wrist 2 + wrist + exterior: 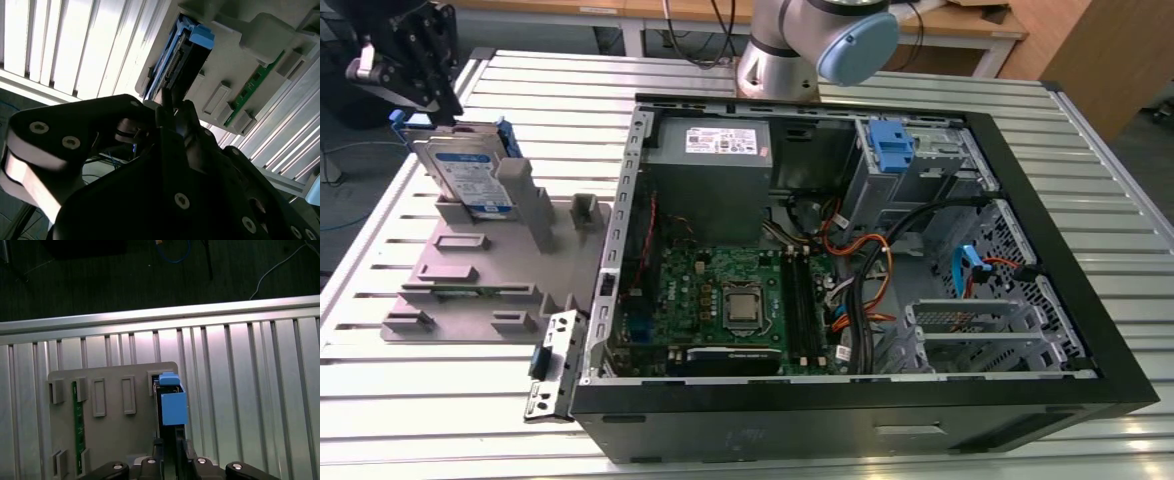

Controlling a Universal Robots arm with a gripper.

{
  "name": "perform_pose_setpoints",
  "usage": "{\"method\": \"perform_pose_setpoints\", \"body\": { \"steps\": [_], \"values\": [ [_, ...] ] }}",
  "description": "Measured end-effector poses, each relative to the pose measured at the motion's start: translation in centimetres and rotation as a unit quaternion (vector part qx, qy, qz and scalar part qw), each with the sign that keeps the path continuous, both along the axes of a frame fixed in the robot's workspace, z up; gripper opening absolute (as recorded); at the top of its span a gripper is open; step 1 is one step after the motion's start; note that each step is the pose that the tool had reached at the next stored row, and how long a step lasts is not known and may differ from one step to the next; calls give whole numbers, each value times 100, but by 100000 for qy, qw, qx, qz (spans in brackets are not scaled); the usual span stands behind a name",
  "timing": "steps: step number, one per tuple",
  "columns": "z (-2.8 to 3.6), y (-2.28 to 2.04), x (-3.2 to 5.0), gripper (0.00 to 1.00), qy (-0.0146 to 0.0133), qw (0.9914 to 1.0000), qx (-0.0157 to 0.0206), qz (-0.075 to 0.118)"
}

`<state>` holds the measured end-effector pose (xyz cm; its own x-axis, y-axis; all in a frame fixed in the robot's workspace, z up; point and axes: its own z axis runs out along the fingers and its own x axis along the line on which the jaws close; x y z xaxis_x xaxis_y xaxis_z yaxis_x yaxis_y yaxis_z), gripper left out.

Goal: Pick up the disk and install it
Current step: 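Pick up the disk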

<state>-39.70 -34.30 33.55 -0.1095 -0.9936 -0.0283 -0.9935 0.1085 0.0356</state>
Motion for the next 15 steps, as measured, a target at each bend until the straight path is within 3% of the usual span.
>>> {"method": "perform_pose_setpoints", "body": {
  "steps": [4,6,7,15],
  "values": [
    [1,0,0,41,-1,100000,-1,-1],
    [1,0,0,41,-1,100000,1,0],
    [2,0,0,47,-1,100000,-1,0],
    [7,0,0,47,-3,100000,0,1]
  ]
}}
